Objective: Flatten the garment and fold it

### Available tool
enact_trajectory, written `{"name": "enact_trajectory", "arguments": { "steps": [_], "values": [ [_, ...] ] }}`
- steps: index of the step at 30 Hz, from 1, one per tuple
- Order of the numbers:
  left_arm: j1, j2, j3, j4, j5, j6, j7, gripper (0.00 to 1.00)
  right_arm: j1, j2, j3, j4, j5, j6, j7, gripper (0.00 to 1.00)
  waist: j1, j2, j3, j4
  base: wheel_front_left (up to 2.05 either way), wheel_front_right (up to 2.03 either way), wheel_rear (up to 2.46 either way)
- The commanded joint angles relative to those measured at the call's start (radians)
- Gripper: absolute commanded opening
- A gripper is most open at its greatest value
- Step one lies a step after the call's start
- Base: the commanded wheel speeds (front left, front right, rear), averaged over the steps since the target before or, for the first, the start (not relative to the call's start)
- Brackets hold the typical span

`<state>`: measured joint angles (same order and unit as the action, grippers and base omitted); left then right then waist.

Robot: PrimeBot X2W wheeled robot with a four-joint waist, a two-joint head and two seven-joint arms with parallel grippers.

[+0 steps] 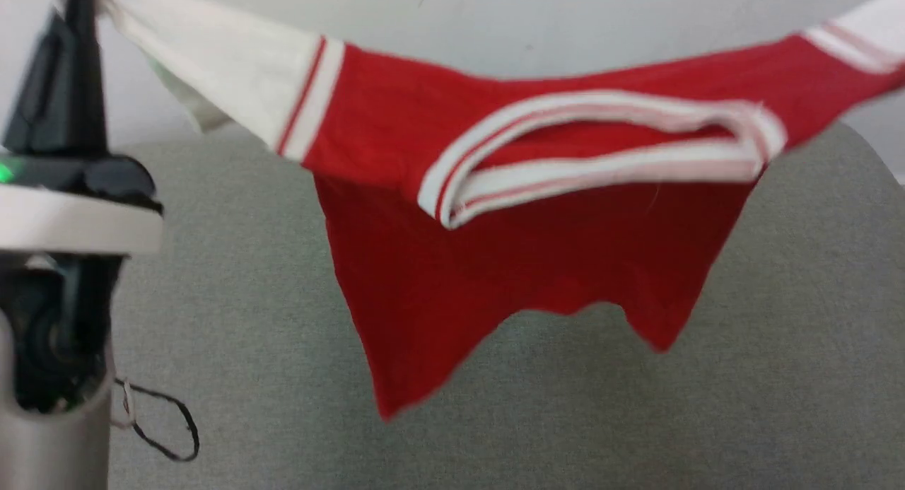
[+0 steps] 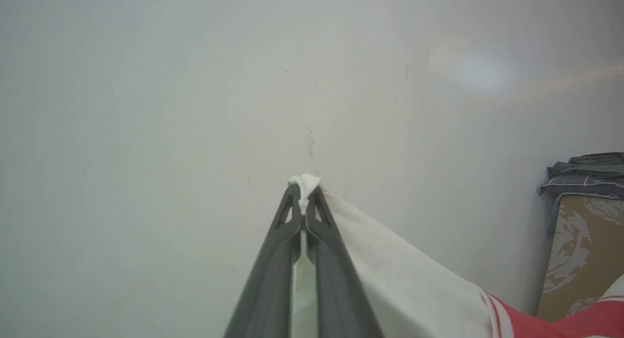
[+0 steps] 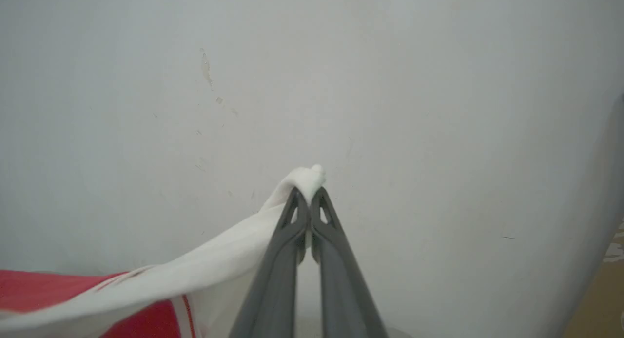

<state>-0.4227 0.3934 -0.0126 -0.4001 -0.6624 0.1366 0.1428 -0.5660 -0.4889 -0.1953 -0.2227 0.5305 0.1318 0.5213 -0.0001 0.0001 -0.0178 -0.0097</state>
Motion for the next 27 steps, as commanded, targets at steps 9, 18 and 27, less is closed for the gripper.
{"name": "enact_trajectory", "arguments": {
  "steps": [9, 18, 27],
  "values": [
    [-0.219, 0.040, -0.031, 0.168, 0.004, -0.027, 0.038, 0.00, -0.242, -0.074, 0.095, 0.207, 0.063, -0.001, 0.005, 0.00, 0.0001, -0.0001, 0.100, -0.019, 0.00, 0.00, 0.00],
    [-0.542, 0.081, -0.089, 0.404, 0.068, -0.075, 0.057, 0.00, -0.538, -0.108, 0.206, 0.356, 0.008, -0.001, -0.076, 0.00, 0.0001, -0.0001, 0.340, -0.042, 0.00, 0.00, 0.00],
    [-0.944, 0.079, -0.091, 0.663, 0.105, -0.123, -0.044, 0.00, -0.933, -0.034, 0.295, 0.638, -0.118, -0.001, -0.255, 0.00, 0.0001, -0.0001, 0.555, -0.059, 0.00, 0.00, 0.00]
  ]
}}
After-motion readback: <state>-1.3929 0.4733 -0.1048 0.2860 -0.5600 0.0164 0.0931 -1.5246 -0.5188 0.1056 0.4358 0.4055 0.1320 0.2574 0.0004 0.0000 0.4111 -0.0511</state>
